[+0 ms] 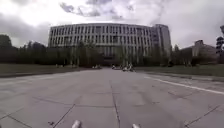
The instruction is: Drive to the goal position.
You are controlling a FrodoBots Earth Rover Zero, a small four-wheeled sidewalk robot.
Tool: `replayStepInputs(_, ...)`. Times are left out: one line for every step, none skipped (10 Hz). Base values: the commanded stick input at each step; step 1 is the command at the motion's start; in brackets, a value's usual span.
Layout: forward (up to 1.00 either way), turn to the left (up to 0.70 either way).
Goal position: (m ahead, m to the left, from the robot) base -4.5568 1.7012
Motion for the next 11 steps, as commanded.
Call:
replayStepInputs(1.0, 0.0)
replayStepInputs(1.0, 0.0)
replayStepInputs(1.0, 0.0)
replayStepInputs(1.0, 0.0)
replayStepInputs(1.0, 0.0)
replayStepInputs(1.0, 0.0)
replayStepInputs(1.0, 0.0)
replayStepInputs(1.0, 0.0)
replayStepInputs(1.0, 0.0)
replayStepInputs(1.0, 0.0)
replayStepInputs(1.0, 0.4)
